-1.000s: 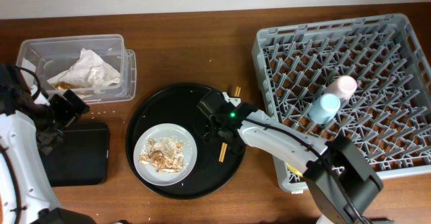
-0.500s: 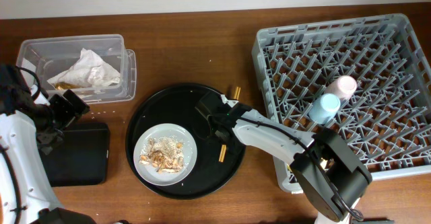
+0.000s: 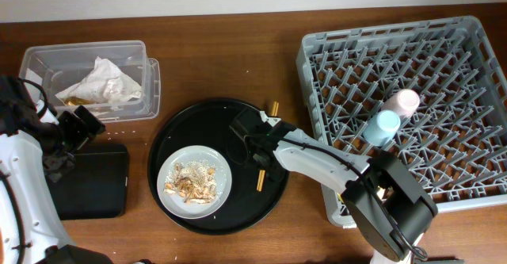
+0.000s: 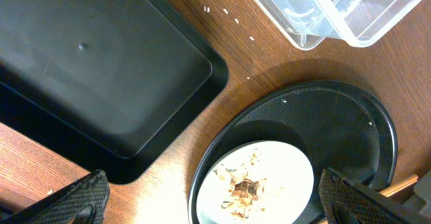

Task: Sort waste into correct bins and load items into the dishwasher rack
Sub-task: 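Lower the right gripper and grasp one wooden chopstick, then carry the chopstick into the rack and release it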

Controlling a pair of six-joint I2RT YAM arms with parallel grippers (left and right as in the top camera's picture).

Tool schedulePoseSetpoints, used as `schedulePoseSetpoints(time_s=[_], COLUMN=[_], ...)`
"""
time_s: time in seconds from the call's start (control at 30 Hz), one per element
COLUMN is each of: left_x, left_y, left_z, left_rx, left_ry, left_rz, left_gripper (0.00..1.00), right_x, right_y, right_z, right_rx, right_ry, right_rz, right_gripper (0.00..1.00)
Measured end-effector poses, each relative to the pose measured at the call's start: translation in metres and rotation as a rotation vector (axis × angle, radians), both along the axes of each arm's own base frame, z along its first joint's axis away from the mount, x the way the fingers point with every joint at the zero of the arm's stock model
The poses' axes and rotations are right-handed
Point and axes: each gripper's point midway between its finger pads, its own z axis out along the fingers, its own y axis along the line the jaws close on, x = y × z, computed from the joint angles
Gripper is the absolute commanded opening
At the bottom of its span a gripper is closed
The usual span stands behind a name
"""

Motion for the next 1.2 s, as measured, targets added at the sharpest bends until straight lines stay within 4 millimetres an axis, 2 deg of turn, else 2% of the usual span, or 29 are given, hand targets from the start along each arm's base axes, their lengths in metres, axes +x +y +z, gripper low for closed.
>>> schedulePoseSetpoints(time_s=[0.17, 0.23, 0.3, 0.33, 0.93, 1.2], left_x=[0.0, 0.0, 0.0, 0.0, 0.0, 0.0], left_y=[0.0, 0.0, 0.0, 0.0, 0.0, 0.0], left_z=[0.0, 0.0, 0.0, 0.0, 0.0, 0.0], left_rx=[0.0, 0.0, 0.0, 0.0, 0.0, 0.0], left_ry=[0.0, 0.0, 0.0, 0.0, 0.0, 0.0], left_rz=[0.0, 0.0, 0.0, 0.0, 0.0, 0.0], left_gripper=[0.99, 0.99, 0.99, 0.99, 0.99, 0.99], right_x=[-0.001, -0.002, -0.002, -0.002, -0.004, -0.005], right_y=[-0.001, -0.001, -0.001, -0.001, -0.008, -0.008], right_z=[0.0, 0.0, 0.0, 0.0, 0.001, 0.018], right_rx=[-0.003, -0.004, -0.005, -0.004, 0.024, 0.042], right_ry=[0.005, 0.007, 0.008, 0.008, 0.068, 0.048], right_rz=[0.002, 0.001, 0.002, 0.002, -0.007, 0.017], right_gripper=[0.15, 0.14, 0.05, 0.04, 0.04, 0.04])
